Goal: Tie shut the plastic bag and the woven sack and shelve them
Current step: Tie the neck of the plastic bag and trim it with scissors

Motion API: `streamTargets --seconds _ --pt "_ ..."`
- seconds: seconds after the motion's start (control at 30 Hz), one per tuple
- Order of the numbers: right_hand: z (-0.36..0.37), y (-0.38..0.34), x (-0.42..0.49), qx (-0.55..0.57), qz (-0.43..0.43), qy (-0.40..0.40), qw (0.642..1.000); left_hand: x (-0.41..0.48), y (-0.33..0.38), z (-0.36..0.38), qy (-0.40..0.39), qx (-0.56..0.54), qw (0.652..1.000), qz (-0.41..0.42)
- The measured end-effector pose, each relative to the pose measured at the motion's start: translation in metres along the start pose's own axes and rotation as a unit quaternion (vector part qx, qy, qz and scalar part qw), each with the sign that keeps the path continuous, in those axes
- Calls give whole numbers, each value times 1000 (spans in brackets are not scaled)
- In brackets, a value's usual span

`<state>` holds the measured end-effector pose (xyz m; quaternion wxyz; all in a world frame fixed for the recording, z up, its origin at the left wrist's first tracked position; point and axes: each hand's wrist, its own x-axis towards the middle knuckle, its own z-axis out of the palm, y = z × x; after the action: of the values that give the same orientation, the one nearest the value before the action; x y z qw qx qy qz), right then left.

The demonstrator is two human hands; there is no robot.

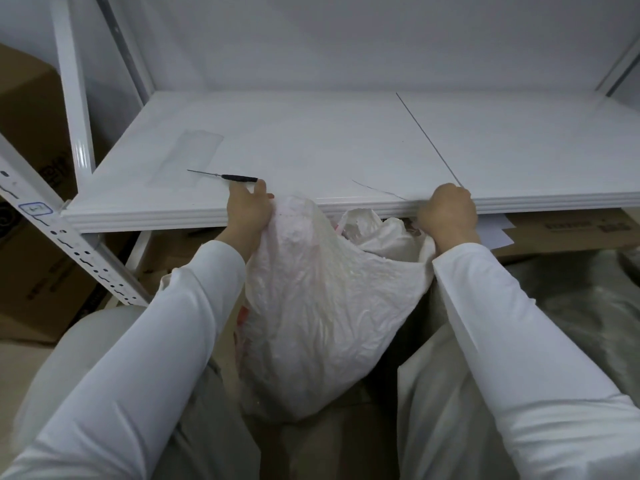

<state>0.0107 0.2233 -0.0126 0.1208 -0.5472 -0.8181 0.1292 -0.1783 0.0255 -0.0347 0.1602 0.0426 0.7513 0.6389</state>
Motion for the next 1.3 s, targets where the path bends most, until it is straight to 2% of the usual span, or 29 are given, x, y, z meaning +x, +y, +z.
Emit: streamTargets --seconds 0.07,0.1,0.17,0.2,0.23,0.3,0.37,0.4,0.47,0.53,0.6,0.67,0.7,0.77,0.83,0.87,0.93,1.0,1.03,1.07,1.1,1.2,1.27,1.3 --pt "-2 -2 -7 55 -63 -10 996 -2 -2 3 -7 30 999 -12" --pt "-3 -6 -14 127 -112 -60 984 -4 -2 6 -7 48 999 -6" --pt "-7 -15 -36 248 -199 -245 916 -7 -2 8 3 64 998 18" --pt "-9 -15 -44 234 -227 -310 893 -10 0 8 7 61 998 33" --pt "-11 -14 -48 200 -247 -341 885 -13 1 6 14 56 997 49" --pt "-11 -5 -44 111 -271 -333 896 -20 5 0 35 43 996 76" --pt "-14 -3 -36 83 -276 -283 915 -25 8 -8 55 24 994 86" --pt "-15 -3 -34 99 -267 -257 924 -27 10 -12 64 19 994 86" --pt "-18 -8 -33 229 -207 -219 926 -31 13 -20 77 13 993 88" --pt "-21 -14 -31 376 -119 -206 896 -38 14 -27 82 22 992 93" --pt "-25 -18 -29 449 -30 -198 871 -48 15 -32 87 45 988 120" --pt "-25 -22 -28 513 44 -201 833 -61 18 -38 85 48 979 180" --pt "-25 -26 -30 558 73 -209 800 -69 22 -41 69 51 970 229" --pt "-21 -33 -33 636 102 -223 732 -83 28 -47 -35 68 936 344" --pt "-19 -37 -37 674 102 -227 696 -94 30 -53 -173 160 862 449" --pt "-19 -39 -39 685 98 -228 685 -96 29 -55 -229 220 822 473" --pt "-17 -41 -41 688 84 -233 683 -97 23 -56 -260 330 757 499" --pt "-16 -44 -44 680 67 -245 688 -93 16 -54 -237 414 717 508" --pt "-15 -45 -45 677 56 -253 689 -91 14 -53 -223 436 715 499" --pt "-14 -45 -47 668 42 -256 698 -90 13 -52 -209 441 727 482" --pt "-13 -45 -48 658 27 -258 707 -87 11 -52 -188 430 750 466" --pt "-7 -36 -48 575 -37 -232 784 -75 5 -52 -58 377 827 413" --pt "-7 -29 -45 563 -51 -203 800 -70 7 -54 36 317 869 379" --pt "-5 -26 -41 573 -61 -192 794 -70 9 -54 70 286 884 364"
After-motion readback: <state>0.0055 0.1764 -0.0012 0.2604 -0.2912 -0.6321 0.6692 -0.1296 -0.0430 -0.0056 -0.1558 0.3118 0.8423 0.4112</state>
